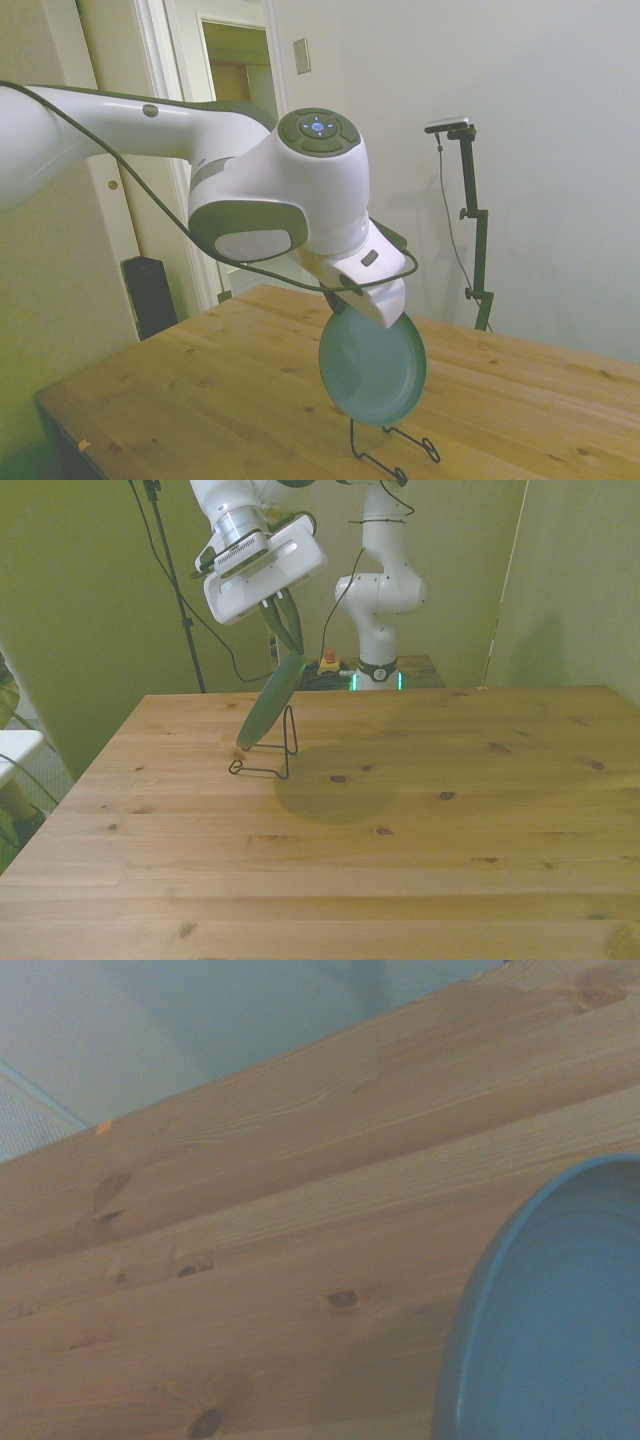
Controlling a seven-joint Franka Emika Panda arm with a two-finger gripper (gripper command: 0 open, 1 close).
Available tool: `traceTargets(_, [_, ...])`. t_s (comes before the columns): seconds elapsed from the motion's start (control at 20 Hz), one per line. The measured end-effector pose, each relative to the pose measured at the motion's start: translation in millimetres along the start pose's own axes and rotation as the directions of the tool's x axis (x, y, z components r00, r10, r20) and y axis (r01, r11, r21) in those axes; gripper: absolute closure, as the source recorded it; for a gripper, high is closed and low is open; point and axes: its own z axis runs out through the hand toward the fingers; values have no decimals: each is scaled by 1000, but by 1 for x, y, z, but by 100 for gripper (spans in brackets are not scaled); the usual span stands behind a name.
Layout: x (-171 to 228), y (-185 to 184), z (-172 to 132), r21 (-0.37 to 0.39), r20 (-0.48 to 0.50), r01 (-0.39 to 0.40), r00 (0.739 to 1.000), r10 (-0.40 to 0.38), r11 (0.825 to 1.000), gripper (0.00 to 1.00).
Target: Load the plate
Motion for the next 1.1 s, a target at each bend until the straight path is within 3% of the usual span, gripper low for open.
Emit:
traceTargets(0.6, [-4,34,-3,37,9,-22,1000,22,999,100])
traceTargets(1.1, [-2,44,14,42,34,-7,999,5,999,100])
